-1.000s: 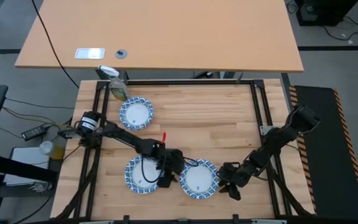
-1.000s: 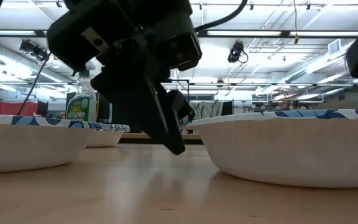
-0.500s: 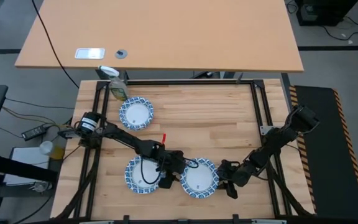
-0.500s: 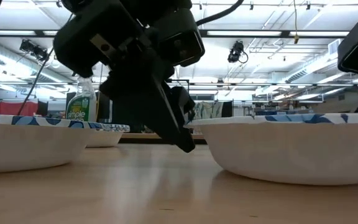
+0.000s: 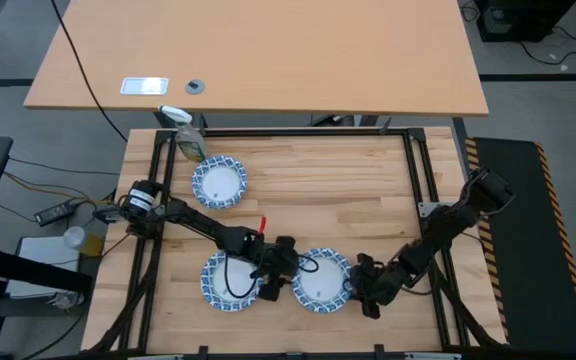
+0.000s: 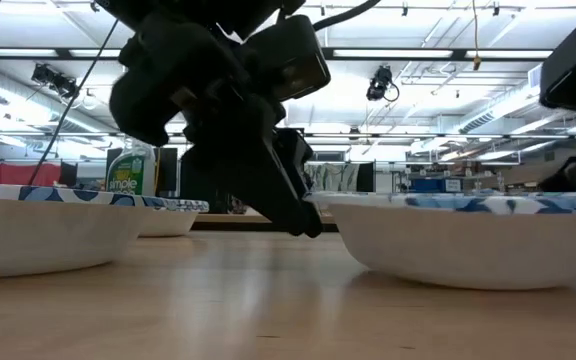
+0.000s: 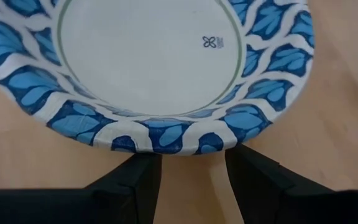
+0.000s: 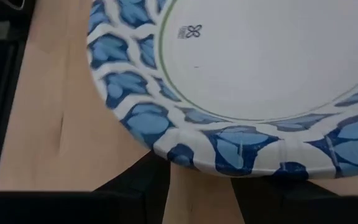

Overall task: Nest bowls inside each other
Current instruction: Stack the white bowl on top of the other white bowl

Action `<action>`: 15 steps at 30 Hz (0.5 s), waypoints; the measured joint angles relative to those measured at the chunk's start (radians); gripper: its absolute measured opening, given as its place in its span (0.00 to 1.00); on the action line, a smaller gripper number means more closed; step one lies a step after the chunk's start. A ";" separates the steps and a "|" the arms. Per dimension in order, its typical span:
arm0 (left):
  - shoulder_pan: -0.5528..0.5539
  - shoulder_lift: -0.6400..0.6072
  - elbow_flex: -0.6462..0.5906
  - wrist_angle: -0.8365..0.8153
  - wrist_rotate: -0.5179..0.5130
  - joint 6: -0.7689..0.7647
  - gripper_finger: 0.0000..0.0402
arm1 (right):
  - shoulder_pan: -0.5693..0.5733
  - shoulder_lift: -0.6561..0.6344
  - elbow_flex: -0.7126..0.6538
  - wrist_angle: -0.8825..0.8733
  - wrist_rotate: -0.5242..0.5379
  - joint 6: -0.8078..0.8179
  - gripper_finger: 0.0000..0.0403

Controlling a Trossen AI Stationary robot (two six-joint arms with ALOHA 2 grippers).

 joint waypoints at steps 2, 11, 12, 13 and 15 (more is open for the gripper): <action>0.000 0.000 0.000 0.000 -0.017 0.000 0.45 | 0.008 0.000 0.021 -0.035 0.015 -0.010 0.42; -0.009 -0.030 -0.007 -0.019 -0.046 0.000 0.45 | 0.027 -0.046 0.035 -0.086 0.094 -0.006 0.42; -0.012 -0.038 -0.007 -0.024 -0.059 0.005 0.45 | 0.028 -0.057 0.035 -0.085 0.104 -0.009 0.42; -0.015 -0.048 -0.007 -0.022 -0.070 0.009 0.45 | 0.028 -0.067 0.035 -0.084 0.110 -0.014 0.42; -0.023 -0.072 -0.007 -0.033 -0.101 0.023 0.45 | 0.027 -0.081 0.035 -0.083 0.118 -0.031 0.42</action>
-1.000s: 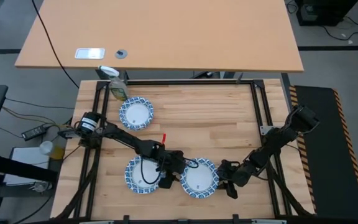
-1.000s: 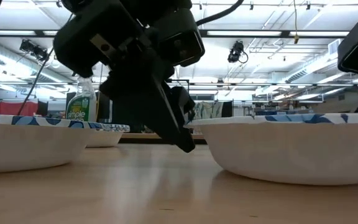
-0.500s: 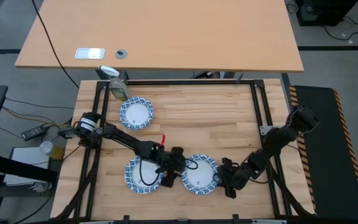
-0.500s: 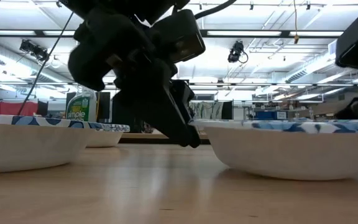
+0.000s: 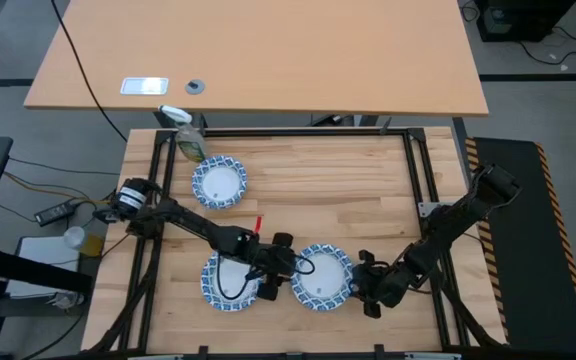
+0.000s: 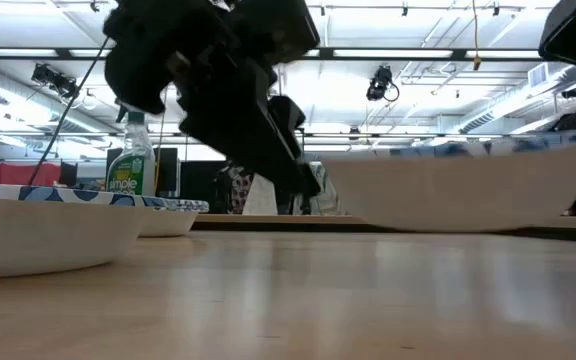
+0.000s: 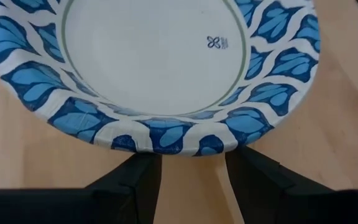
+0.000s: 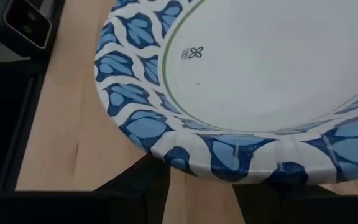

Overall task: Nest bowls inside each other
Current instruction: Stack the white bowl on top of the other white bowl

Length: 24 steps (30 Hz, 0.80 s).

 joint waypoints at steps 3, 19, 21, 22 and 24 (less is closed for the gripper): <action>-0.006 -0.031 0.000 -0.013 -0.028 0.010 0.45 | -0.009 -0.014 0.000 0.002 0.013 -0.029 0.42; -0.075 -0.128 -0.001 -0.197 -0.203 0.020 0.45 | -0.115 -0.036 0.070 0.044 0.020 -0.260 0.42; -0.084 -0.159 -0.002 -0.221 -0.239 0.020 0.45 | -0.129 -0.035 0.075 0.037 0.021 -0.287 0.42; -0.088 -0.179 -0.014 -0.223 -0.254 0.017 0.45 | -0.136 -0.035 0.081 0.038 0.021 -0.299 0.42; -0.089 -0.229 -0.055 -0.219 -0.263 -0.002 0.45 | -0.153 -0.035 0.095 0.048 0.022 -0.323 0.42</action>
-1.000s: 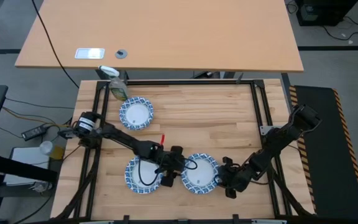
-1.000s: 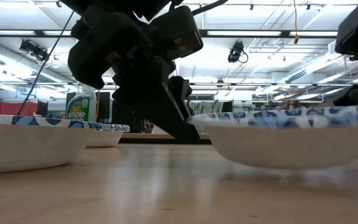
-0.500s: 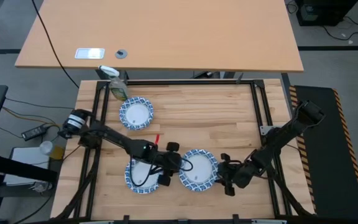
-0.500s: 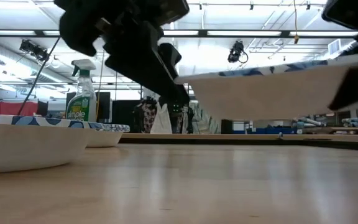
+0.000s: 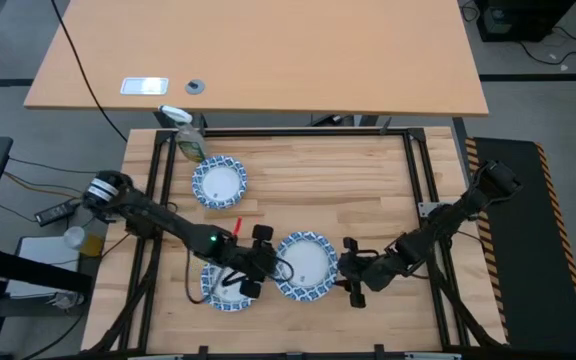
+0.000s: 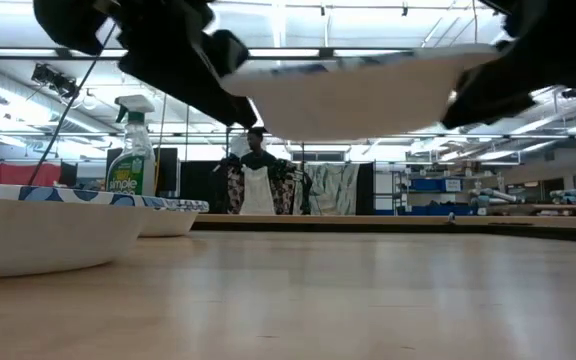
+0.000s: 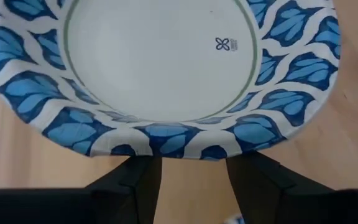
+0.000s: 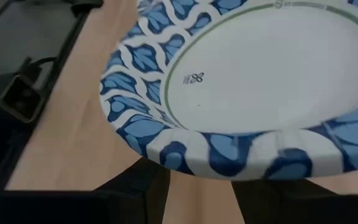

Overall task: Nest bowls inside each other
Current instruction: Stack the white bowl on top of the other white bowl

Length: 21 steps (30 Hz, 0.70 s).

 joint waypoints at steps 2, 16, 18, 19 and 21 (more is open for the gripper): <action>0.002 -0.051 -0.045 0.011 -0.012 -0.030 0.45 | -0.020 0.000 0.014 -0.002 0.003 -0.033 0.42; 0.014 -0.323 -0.259 -0.007 -0.116 -0.135 0.45 | -0.278 0.002 0.079 0.113 -0.147 -0.309 0.42; 0.015 -0.341 -0.262 -0.053 -0.128 -0.149 0.45 | -0.313 0.002 0.081 0.132 -0.182 -0.334 0.42; 0.015 -0.346 -0.262 -0.061 -0.135 -0.153 0.45 | -0.329 0.002 0.081 0.138 -0.194 -0.346 0.42; 0.015 -0.359 -0.262 -0.097 -0.150 -0.156 0.45 | -0.359 0.002 0.081 0.163 -0.225 -0.372 0.42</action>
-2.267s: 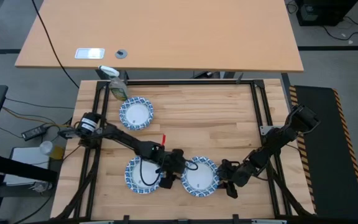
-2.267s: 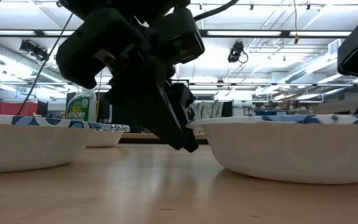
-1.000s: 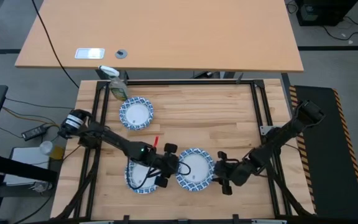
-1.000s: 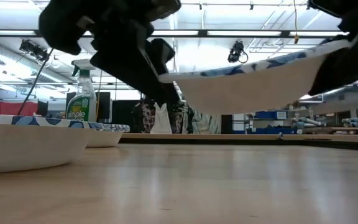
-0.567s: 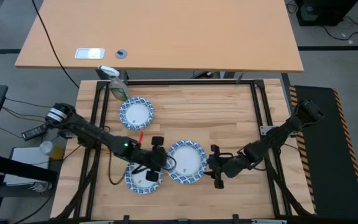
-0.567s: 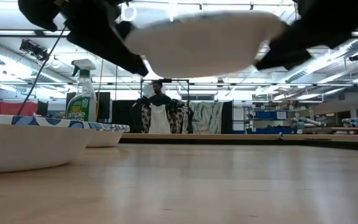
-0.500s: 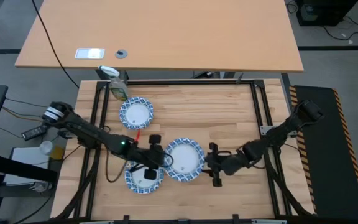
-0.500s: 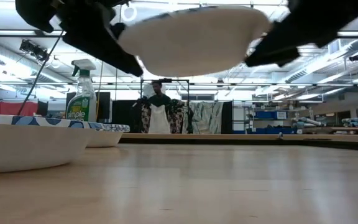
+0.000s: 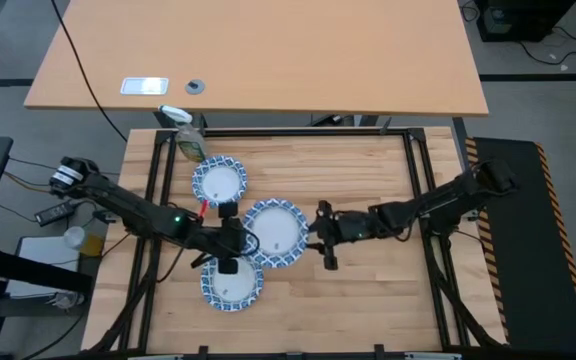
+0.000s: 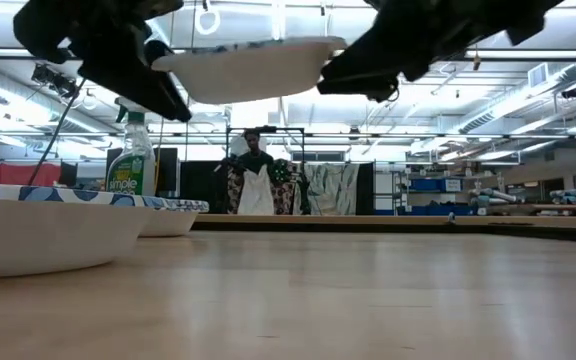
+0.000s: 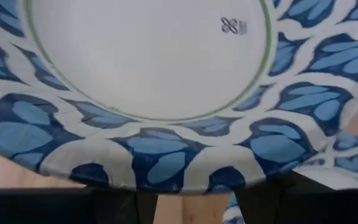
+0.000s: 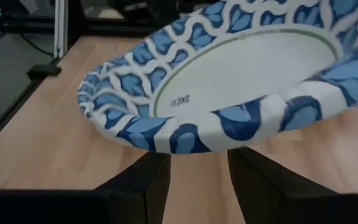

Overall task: Nest bowls inside each other
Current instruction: Stack the white bowl on top of the other white bowl

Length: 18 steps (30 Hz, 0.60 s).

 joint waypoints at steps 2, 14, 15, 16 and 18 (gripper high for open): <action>0.000 -0.002 0.000 -0.009 -0.013 -0.004 0.45 | -0.027 0.000 0.000 0.016 -0.023 -0.020 0.42; 0.048 -0.014 -0.001 -0.086 -0.053 -0.037 0.45 | -0.158 0.018 -0.001 0.114 -0.140 -0.102 0.42; 0.053 -0.014 -0.001 -0.092 -0.057 -0.037 0.45 | -0.165 0.028 -0.001 0.120 -0.150 -0.107 0.42; 0.056 -0.014 -0.001 -0.092 -0.060 -0.039 0.45 | -0.175 0.046 0.000 0.135 -0.163 -0.111 0.42; 0.061 -0.014 -0.001 -0.112 -0.070 -0.050 0.45 | -0.189 0.086 0.021 0.126 -0.177 -0.121 0.42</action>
